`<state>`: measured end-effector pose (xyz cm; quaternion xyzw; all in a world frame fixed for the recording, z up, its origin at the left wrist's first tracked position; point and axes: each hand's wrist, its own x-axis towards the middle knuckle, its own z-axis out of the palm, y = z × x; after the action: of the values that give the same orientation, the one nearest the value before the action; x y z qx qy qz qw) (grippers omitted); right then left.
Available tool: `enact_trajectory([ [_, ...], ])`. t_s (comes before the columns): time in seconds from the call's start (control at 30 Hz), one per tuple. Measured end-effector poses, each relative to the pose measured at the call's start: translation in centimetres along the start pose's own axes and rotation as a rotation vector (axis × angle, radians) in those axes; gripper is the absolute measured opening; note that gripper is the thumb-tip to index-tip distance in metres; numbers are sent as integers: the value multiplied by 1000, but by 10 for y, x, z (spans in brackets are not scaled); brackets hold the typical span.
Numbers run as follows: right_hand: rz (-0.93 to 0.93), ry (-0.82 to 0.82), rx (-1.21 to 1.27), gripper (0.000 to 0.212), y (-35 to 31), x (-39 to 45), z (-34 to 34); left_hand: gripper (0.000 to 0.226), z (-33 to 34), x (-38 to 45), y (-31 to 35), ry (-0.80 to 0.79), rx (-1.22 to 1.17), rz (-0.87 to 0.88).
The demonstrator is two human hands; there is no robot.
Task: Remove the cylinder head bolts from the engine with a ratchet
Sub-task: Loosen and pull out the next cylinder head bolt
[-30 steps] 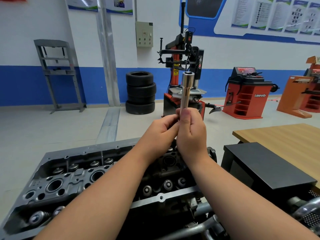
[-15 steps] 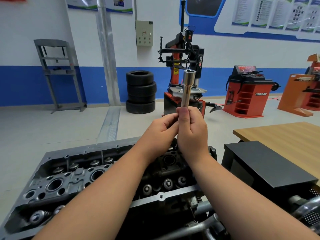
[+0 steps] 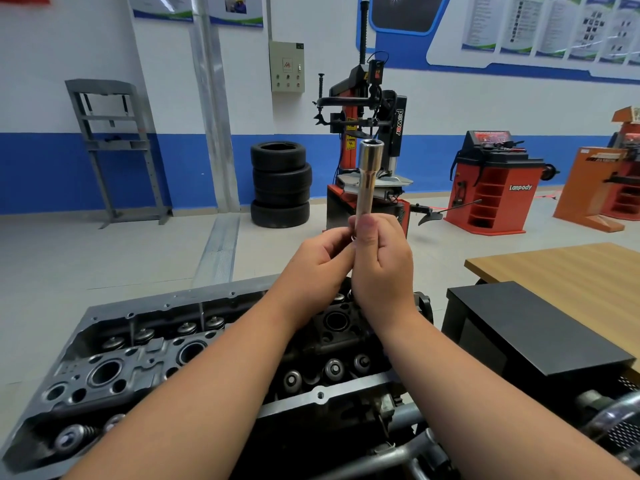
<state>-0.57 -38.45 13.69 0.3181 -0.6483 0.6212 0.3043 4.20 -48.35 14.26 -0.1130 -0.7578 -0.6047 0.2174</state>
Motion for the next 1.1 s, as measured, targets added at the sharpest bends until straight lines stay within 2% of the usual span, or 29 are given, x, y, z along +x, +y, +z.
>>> enact_trajectory([
  [0.17,87,-29,94,26,-3,-2,0,14,-2,3,1,52,50,-18],
  [0.3,52,-28,94,5,-4,-2,-1,9,-2,6,-3,139,96,-27],
  [0.43,-54,1,-15,20,2,0,0,13,0,2,-2,36,3,-8],
  [0.57,-26,26,2,36,2,-1,1,26,3,-1,1,-43,-46,-24],
  [0.7,42,-31,69,27,-3,-2,-1,13,-1,1,2,30,88,11],
  [0.83,29,-27,67,6,-4,-1,-1,6,0,7,-3,125,80,-7],
  [0.97,-27,4,-12,21,1,0,0,13,2,4,-4,41,-7,-12],
  [1.1,8,24,27,35,3,1,1,25,2,2,-1,-33,-1,-3],
])
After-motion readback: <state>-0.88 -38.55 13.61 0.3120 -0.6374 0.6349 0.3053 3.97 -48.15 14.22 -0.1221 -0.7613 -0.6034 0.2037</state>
